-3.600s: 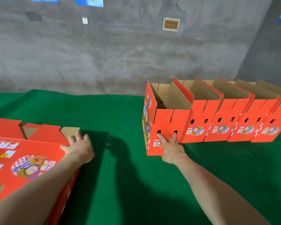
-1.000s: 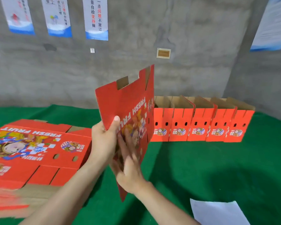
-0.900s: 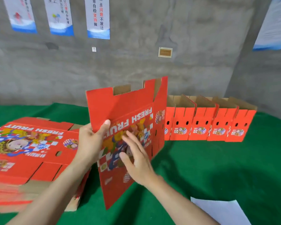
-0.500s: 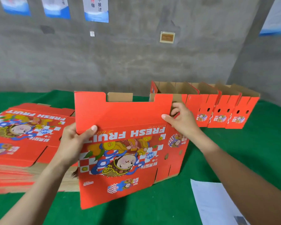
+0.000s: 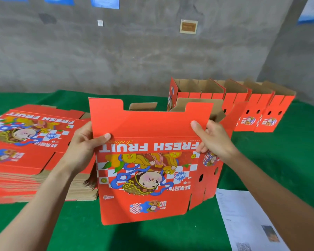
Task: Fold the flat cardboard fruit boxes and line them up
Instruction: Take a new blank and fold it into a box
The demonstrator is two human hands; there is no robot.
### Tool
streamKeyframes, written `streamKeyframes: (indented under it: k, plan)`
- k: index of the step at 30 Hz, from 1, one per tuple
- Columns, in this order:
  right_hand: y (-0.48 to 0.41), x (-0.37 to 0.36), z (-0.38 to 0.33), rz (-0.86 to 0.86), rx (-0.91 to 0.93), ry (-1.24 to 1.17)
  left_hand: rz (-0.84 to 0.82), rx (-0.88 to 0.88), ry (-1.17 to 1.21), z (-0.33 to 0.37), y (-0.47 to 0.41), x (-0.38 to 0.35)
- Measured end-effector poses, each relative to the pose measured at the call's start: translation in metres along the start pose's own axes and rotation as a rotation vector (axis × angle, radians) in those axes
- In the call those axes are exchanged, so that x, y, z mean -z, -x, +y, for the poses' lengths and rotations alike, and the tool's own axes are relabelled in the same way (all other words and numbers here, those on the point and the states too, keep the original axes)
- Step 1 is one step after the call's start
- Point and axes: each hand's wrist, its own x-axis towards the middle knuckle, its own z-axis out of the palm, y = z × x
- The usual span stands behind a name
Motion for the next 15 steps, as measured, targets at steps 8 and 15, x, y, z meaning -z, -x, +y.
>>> streamKeyframes:
  k: [8, 15]
  plan:
    - [0.014, -0.006, 0.017, 0.139, -0.022, 0.042, 0.081, 0.368, 0.029, 0.016, 0.005, -0.005]
    - [0.012, -0.001, 0.010, 0.129, -0.084, 0.013, -0.194, 0.399, 0.523, 0.027, 0.005, -0.013]
